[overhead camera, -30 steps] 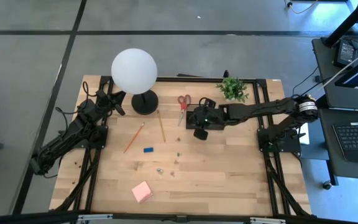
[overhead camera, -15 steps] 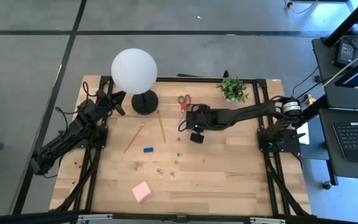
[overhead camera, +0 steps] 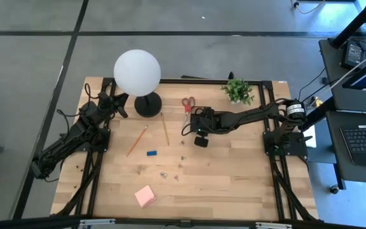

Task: Pick and place office supplies into organizer
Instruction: Put the pink clip binder into the black desk organizer, then put the top blue clip binder into the black desk organizer

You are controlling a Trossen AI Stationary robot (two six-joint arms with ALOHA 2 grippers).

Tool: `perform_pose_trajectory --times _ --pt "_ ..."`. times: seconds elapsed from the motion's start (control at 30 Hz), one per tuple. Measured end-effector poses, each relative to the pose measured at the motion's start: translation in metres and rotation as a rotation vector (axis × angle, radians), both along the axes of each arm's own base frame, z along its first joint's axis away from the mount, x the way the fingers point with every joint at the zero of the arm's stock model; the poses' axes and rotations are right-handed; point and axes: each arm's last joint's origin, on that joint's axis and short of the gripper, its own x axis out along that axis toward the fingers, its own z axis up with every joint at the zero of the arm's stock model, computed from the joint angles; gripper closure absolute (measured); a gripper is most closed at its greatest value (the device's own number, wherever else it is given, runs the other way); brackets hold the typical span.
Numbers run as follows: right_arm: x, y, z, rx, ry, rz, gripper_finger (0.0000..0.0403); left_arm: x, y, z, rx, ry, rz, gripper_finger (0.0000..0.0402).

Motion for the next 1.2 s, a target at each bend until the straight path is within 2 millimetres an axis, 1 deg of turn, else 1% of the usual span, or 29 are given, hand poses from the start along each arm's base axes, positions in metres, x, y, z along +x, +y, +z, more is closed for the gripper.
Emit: perform_pose_trajectory --times 0.2,0.4,0.67,0.73,0.87,0.97,1.07,1.2 --pt "0.0 0.0 0.0 0.0 0.0 0.0 0.0279 0.0 0.0 0.0 0.0 0.0 0.0 0.0368" --pt "0.001 0.001 0.003 0.0 0.003 0.005 0.0273 0.0 0.0 0.0 0.0 0.0 0.0 0.0368" --pt "0.025 0.014 0.043 0.007 -0.115 0.052 0.0274 0.0 0.0 0.0 0.0 0.0 0.0 0.0368" --pt "0.029 0.018 0.052 0.0 -0.121 0.13 0.0274 0.0 0.0 0.0 0.0 0.0 0.0 0.0368" --pt "0.034 0.027 0.061 -0.069 -0.086 0.383 0.0274 0.0 0.0 0.0 0.0 0.0 0.0 0.0368" --pt "0.035 0.031 0.063 -0.025 -0.089 0.533 0.0274 0.0 0.0 0.0 0.0 0.0 0.0 0.0368" --pt "0.035 0.03 0.063 0.032 -0.099 0.599 0.0274 0.0 0.0 0.0 0.0 0.0 0.0 0.0368" --pt "0.039 0.023 0.066 0.013 -0.14 0.612 0.0274 0.0 0.0 0.0 0.0 0.0 0.0 0.0368"
